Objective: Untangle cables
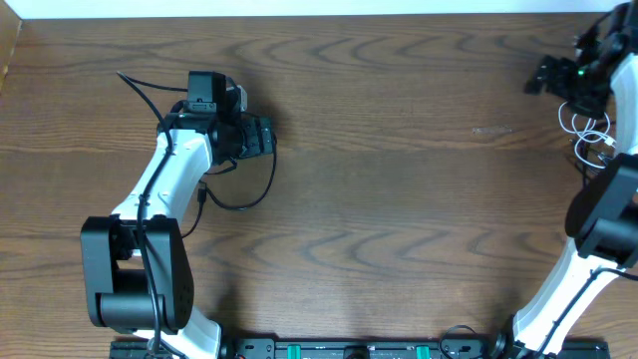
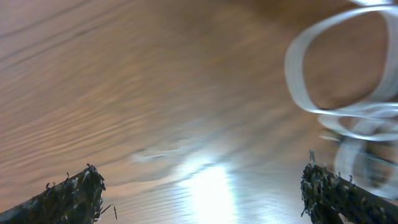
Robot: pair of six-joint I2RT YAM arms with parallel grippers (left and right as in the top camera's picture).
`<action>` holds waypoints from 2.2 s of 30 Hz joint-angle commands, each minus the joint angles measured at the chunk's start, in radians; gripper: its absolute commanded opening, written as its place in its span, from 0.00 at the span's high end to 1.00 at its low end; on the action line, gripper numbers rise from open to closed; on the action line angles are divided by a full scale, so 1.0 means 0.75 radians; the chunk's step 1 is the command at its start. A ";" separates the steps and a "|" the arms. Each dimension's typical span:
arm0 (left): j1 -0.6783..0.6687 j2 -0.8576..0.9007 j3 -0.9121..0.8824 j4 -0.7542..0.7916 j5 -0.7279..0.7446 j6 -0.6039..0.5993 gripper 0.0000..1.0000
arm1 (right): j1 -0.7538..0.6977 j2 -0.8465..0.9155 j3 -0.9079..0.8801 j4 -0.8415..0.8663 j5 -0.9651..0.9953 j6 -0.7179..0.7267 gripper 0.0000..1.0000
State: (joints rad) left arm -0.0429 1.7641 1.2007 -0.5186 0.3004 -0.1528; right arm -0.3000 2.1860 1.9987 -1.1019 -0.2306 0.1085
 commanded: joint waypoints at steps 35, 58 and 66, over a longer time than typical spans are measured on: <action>0.132 -0.115 0.055 -0.112 -0.178 -0.275 0.05 | 0.867 0.036 -0.679 0.809 -0.028 0.255 0.01; 0.395 -0.142 0.035 -0.485 -0.776 -0.594 0.06 | 0.869 0.036 -0.679 0.842 -0.030 0.253 0.01; 0.383 0.037 0.034 -0.375 -0.060 -0.152 0.20 | 0.871 0.036 -0.679 0.873 -0.068 0.252 0.01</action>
State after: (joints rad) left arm 0.2504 1.7653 1.2324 -0.8085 -0.0074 -0.4210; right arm 0.3439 2.1750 1.5272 -0.4397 -0.2611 0.2783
